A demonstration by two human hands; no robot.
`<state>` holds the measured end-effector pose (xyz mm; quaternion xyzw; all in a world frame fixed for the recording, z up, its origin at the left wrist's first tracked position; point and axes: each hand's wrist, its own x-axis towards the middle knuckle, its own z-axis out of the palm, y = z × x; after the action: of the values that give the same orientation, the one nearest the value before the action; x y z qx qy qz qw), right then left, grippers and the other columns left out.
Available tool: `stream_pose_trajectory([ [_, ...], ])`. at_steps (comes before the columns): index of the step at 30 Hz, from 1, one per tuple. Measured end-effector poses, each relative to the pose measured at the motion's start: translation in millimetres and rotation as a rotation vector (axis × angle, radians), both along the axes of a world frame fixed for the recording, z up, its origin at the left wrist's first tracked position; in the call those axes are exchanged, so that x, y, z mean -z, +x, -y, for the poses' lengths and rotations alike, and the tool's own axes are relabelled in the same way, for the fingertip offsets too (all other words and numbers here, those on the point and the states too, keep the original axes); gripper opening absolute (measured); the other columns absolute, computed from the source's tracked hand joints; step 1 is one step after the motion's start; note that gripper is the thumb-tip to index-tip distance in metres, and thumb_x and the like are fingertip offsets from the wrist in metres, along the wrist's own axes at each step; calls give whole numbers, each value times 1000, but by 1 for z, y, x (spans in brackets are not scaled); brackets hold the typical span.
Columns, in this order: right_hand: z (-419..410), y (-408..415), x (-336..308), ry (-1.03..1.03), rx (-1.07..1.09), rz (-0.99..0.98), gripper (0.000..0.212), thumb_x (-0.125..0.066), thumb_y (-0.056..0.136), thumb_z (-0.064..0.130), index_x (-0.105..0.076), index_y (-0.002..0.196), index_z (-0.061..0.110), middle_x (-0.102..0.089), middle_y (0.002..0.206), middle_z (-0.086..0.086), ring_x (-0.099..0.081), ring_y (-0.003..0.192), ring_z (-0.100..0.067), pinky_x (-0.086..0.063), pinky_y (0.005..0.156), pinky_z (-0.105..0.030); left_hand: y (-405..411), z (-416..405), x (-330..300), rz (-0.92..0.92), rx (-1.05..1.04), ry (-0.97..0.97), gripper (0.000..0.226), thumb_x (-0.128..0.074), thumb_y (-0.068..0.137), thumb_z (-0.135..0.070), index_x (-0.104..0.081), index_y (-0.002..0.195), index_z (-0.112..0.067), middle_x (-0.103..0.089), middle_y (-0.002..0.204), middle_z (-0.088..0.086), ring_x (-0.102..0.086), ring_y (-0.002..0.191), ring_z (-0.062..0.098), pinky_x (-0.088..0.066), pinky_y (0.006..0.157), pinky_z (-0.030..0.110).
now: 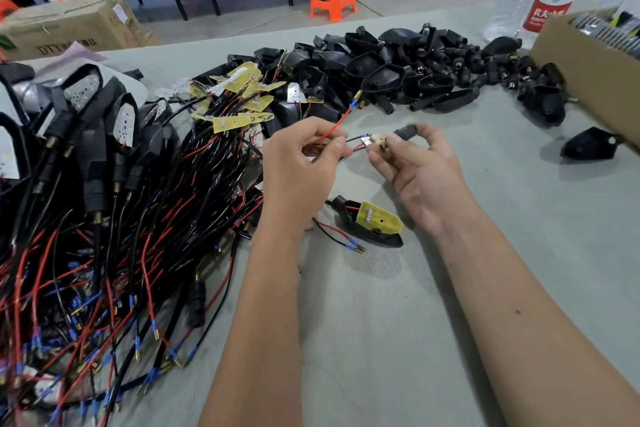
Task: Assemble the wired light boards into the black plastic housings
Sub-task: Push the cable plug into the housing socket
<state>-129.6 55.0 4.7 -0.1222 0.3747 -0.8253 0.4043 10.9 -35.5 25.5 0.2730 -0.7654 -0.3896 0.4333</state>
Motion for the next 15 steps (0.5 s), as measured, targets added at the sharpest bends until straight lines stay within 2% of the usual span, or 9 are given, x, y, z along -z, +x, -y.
stream_pose_trajectory([
  [2, -1, 0, 1, 23, 0, 13, 27, -64, 96, -2, -46, 112, 9, -66, 88, -12, -73, 75, -27, -60, 66, -30, 1, 0, 0, 5, 14, 21, 17, -65, 91, 0, -77, 92, -13, -76, 73, -8, -74, 76, 3, -54, 74, 16],
  [4, -2, 0, 3, 18, 2, 10, 29, -66, 95, 0, -47, 116, 10, -68, 86, -7, -73, 75, -25, -58, 62, -27, 1, -2, 0, 13, 24, 36, 21, -64, 92, 1, -78, 94, -15, -76, 74, -7, -74, 77, 5, -56, 77, 20],
  [7, -3, 0, 2, 4, -14, -41, 31, -61, 96, -5, -53, 122, 11, -67, 84, -5, -74, 81, -25, -57, 64, -25, 1, -5, -1, 15, 31, 45, 22, -62, 92, 2, -79, 94, -13, -76, 75, -5, -73, 78, 5, -57, 80, 23],
  [9, -4, -1, -1, 42, -32, -142, 40, -55, 95, -11, -61, 126, 14, -64, 84, -9, -72, 82, -24, -54, 60, -25, 1, -6, -3, -1, 22, 67, 24, -60, 93, 1, -78, 93, -14, -75, 74, -7, -71, 76, 3, -55, 77, 20],
  [12, -4, -4, -1, 88, -52, -257, 51, -50, 93, -14, -70, 129, 16, -56, 86, -11, -61, 69, -18, -38, 51, -22, 2, -4, -3, -37, -9, 106, 25, -58, 92, -1, -78, 91, -15, -72, 73, -5, -68, 75, 8, -57, 77, 29],
  [15, -4, -5, 0, 97, -94, -329, 39, -53, 99, -5, -72, 127, 15, -56, 96, -16, -50, 64, -14, -34, 52, -21, 3, -3, -3, -61, -18, 123, 24, -60, 90, -3, -79, 89, -17, -72, 73, -5, -65, 72, 11, -53, 71, 28],
])
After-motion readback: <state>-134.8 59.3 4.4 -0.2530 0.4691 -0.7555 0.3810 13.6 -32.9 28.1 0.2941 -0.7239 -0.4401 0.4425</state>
